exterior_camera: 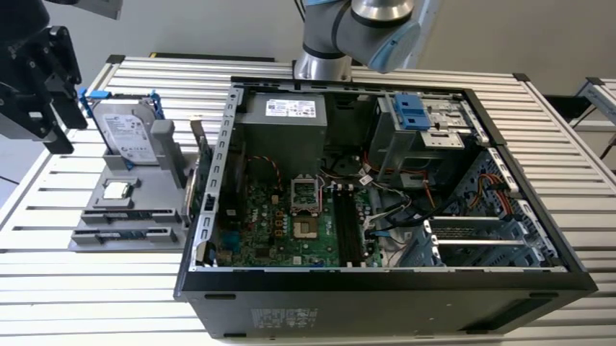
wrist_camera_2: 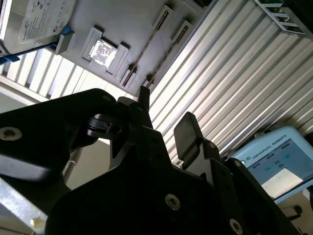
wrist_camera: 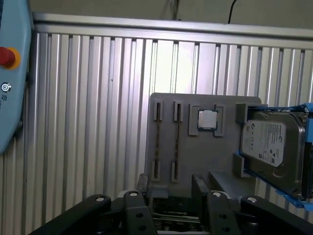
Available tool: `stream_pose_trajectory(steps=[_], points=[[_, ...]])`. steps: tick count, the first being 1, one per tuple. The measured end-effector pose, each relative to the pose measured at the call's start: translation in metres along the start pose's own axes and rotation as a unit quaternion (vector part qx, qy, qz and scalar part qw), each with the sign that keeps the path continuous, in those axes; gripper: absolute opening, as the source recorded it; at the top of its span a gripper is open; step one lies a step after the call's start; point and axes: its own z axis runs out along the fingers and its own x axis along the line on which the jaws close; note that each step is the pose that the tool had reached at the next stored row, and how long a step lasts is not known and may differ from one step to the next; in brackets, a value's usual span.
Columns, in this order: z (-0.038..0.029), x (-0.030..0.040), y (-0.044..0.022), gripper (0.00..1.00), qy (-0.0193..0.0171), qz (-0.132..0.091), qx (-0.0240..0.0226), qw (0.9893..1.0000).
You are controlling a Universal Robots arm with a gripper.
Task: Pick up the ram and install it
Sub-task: 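Pick up the ram and move it above insertion slot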
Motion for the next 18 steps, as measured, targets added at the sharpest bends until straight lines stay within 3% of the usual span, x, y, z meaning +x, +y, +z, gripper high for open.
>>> stream_pose_trajectory(steps=[18], points=[[0.0075, -0.0001, -0.0001, 1.00, -0.0001, 0.000, 0.0001, 1.0000]])
